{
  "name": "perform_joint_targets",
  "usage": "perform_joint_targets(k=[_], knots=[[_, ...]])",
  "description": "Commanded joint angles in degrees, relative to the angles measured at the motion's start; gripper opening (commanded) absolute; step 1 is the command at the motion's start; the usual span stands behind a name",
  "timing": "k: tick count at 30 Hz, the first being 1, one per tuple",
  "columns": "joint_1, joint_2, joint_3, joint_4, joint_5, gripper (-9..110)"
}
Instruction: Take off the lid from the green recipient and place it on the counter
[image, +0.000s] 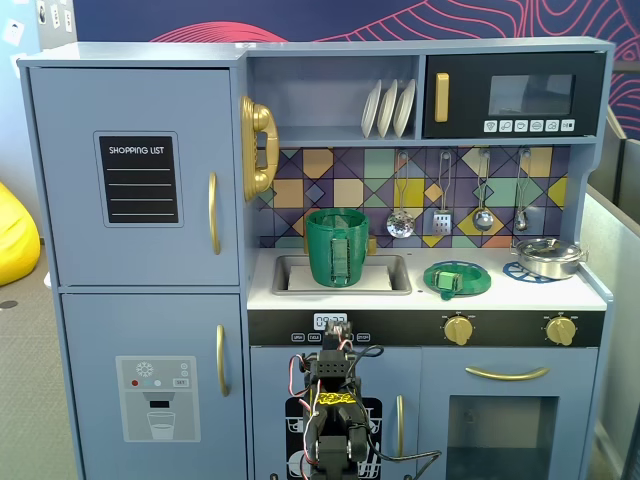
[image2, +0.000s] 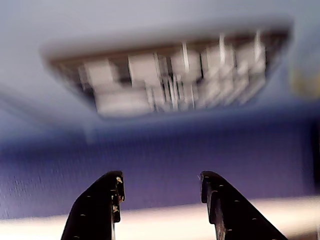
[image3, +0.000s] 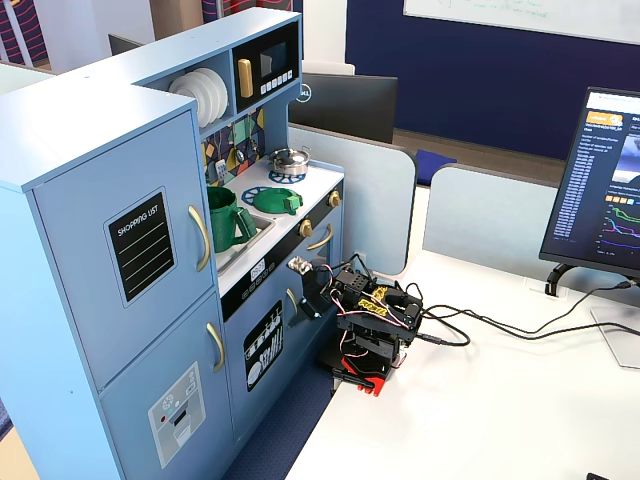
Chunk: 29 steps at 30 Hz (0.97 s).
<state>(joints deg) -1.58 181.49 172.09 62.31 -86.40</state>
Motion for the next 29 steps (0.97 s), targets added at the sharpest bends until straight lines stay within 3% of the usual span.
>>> perform_joint_targets(k=[1,5,8,11,29], knots=[[-0.5,0.5,-0.4,13.3,-0.5,9],[-0.2,0.5,-0.4,20.0,-1.3,9],[-0.3,0.5,-0.4,24.3,-8.0,10],[-0.3,0.5,-0.4,25.5,0.2,10],[-0.2,0.5,-0.4,25.4,-0.3,10]])
